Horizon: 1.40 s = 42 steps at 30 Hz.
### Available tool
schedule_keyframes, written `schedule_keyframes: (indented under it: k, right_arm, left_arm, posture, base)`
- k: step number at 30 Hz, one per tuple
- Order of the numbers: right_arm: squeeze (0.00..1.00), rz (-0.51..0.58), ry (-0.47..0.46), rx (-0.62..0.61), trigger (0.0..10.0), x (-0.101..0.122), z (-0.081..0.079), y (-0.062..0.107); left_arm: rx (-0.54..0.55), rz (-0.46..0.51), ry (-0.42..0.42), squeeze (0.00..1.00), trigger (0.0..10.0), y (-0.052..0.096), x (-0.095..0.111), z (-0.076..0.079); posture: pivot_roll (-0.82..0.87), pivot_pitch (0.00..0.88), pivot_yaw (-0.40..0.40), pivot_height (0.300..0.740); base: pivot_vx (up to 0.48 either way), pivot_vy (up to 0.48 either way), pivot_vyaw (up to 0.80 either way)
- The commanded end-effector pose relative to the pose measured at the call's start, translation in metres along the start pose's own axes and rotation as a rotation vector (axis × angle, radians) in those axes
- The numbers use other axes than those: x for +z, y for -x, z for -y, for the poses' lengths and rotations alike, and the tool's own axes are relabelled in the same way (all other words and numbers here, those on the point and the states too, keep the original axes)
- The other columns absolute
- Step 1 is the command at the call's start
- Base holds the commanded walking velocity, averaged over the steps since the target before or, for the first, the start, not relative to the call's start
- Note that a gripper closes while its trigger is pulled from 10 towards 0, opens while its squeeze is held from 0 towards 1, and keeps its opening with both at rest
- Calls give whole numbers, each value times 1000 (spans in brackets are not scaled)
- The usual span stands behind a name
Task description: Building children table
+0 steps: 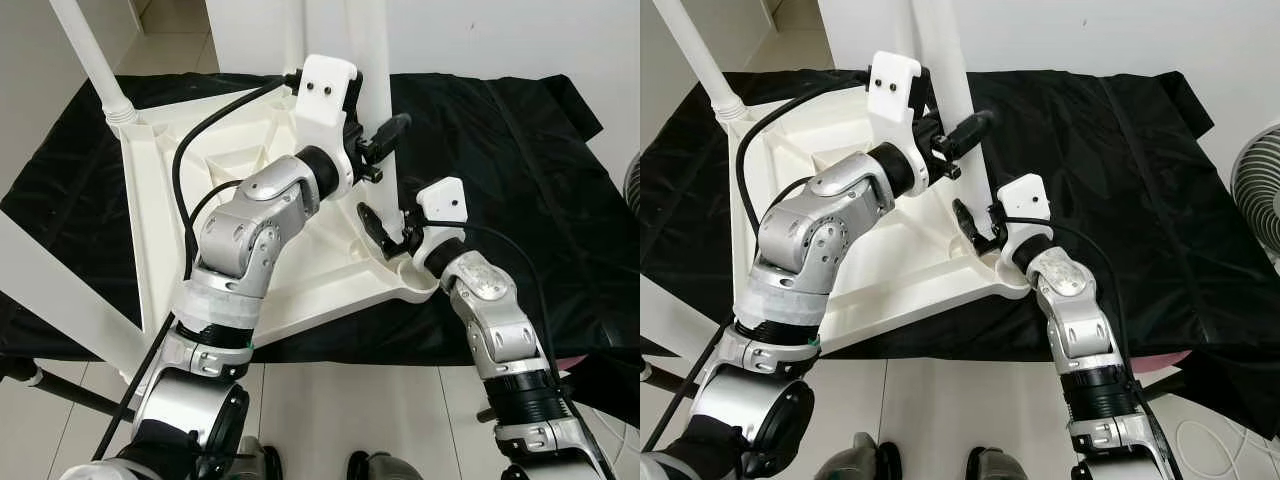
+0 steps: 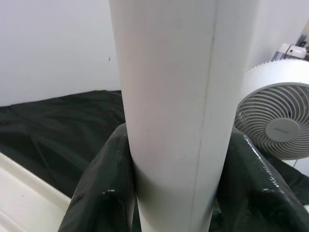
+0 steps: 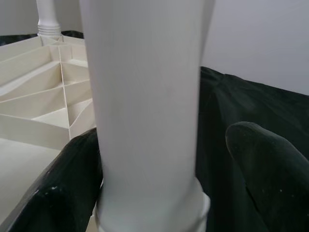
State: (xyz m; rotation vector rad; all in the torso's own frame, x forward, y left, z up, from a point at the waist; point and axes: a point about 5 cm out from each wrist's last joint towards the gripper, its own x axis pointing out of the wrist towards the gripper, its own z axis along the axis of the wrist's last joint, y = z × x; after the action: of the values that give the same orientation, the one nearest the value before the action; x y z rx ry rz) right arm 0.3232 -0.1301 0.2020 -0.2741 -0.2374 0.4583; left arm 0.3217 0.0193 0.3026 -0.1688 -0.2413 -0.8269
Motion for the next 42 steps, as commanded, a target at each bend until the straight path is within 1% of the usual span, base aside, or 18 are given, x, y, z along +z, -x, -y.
schedule_keyframes:
  k: [1,4,6,10,11,12,16,20,26,27,34,35,36,37,38,39,40,42]
  right_arm:
    - [0,-8,6,11,10000,1,-6,-4]
    - [0,-34,5,10,10000,0,-8,-9]
    - [0,-70,3,5,10000,2,-11,-18]
    - [0,-77,8,4,10000,5,-13,-21]
    - [0,-82,6,-1,10000,11,-14,-27]
    - [0,-83,7,-6,10000,14,-14,-29]
    - [0,-85,9,-14,10000,16,-13,-31]
    - [0,-79,16,-23,10000,25,-11,-33]
    - [0,-82,29,-29,10000,28,-9,-33]
    - [0,-78,34,-30,9176,30,-9,-33]
    - [0,-75,27,-29,9020,32,-10,-33]
    - [0,-73,32,-27,4902,32,-10,-33]
    - [0,-69,39,-17,2784,33,-10,-33]
    - [0,-69,39,-17,2784,33,-10,-33]
    - [0,-67,44,-11,1804,33,-11,-33]
    - [0,-65,41,-7,1529,33,-11,-33]
    - [0,-63,40,-5,0,33,-12,-33]
    - [0,-62,39,-6,0,33,-12,-32]
  left_arm:
    - [20,39,-14,0,10000,-1,7,5]
    - [22,49,-31,0,10000,-2,8,8]
    - [24,58,-67,0,10000,-3,10,13]
    - [24,61,-68,0,10000,-4,10,15]
    - [23,67,-75,0,10000,-5,10,17]
    - [23,67,-84,0,10000,-5,10,18]
    - [26,66,-95,0,10000,-6,9,19]
    - [28,57,-132,0,10000,-7,7,21]
    - [28,55,-139,0,10000,-8,5,22]
    - [28,53,-144,0,10000,-8,5,22]
    - [29,52,-147,0,10000,-8,5,22]
    - [29,52,-147,0,10000,-8,5,22]
    - [29,52,-146,0,10000,-8,5,22]
    - [29,52,-146,0,10000,-8,5,22]
    - [30,52,-146,0,10000,-8,5,22]
    - [31,52,-146,0,10000,-9,5,22]
    - [31,52,-146,0,10000,-9,5,22]
    - [32,51,-146,0,10000,-9,4,22]
  posture:
    - [-134,103,47,740]
    - [-129,105,48,740]
    - [-129,105,48,740]
    - [-125,106,47,740]
    - [-125,107,48,740]
    - [-126,108,48,740]
    - [-126,108,48,740]
    - [-132,109,47,740]
    - [-134,112,46,740]
    - [-134,112,46,740]
    - [-134,112,46,740]
    - [-134,112,46,740]
    - [-134,112,46,740]
    - [-134,112,46,740]
    - [-134,112,46,740]
    - [-132,113,46,740]
    - [-132,113,46,740]
    - [-132,113,46,740]
  base:
    - [0,0,0]
    - [0,0,0]
    - [0,0,0]
    - [0,0,0]
    - [0,0,0]
    - [0,0,0]
    - [0,0,0]
    - [0,0,0]
    - [0,0,0]
    - [0,0,0]
    - [0,0,0]
    - [0,0,0]
    - [0,0,0]
    - [0,0,0]
    - [0,0,0]
    - [0,0,0]
    - [0,0,0]
    - [0,0,0]
